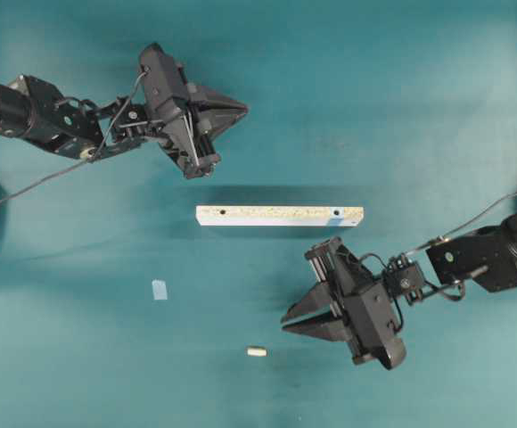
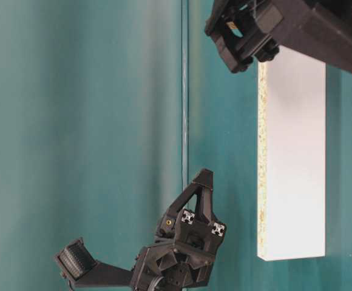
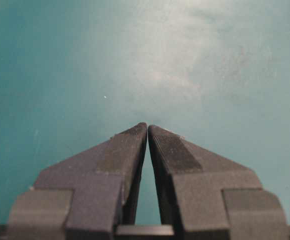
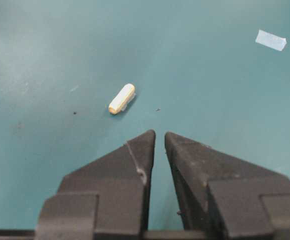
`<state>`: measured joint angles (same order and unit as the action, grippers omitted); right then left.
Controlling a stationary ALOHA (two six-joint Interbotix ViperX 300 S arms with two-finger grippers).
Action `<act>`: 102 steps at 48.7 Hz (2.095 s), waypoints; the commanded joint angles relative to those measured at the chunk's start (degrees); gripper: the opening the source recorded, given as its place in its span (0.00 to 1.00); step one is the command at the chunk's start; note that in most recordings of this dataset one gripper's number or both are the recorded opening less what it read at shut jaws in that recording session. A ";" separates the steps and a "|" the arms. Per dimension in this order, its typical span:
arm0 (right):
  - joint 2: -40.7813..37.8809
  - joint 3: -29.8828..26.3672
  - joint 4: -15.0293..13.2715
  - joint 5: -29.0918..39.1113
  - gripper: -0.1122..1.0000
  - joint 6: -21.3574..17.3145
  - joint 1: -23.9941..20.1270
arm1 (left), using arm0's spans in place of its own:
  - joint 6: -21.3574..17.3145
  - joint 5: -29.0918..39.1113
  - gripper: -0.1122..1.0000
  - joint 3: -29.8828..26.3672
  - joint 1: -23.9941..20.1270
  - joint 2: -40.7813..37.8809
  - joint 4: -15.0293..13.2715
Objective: Insert the rod into the hole on the wooden board.
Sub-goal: 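Move left gripper to the board's left end and right gripper over the wooden rod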
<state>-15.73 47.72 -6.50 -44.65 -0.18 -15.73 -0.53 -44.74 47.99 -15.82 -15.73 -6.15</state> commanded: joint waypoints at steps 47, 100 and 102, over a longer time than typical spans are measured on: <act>10.72 -22.24 0.09 66.18 0.73 -26.46 -2.46 | -0.35 35.16 1.00 -1.05 8.53 21.53 2.72; -4.04 -46.23 0.26 90.79 0.95 -33.93 -2.90 | -0.35 35.42 1.00 -0.35 14.77 13.71 2.72; -4.83 -47.11 0.26 90.88 0.95 -33.84 -3.08 | -0.35 35.42 1.00 -0.26 14.77 13.54 2.72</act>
<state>-20.74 3.60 -6.33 45.97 -34.28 -18.11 -0.70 -8.79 48.69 -1.23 -2.55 -3.60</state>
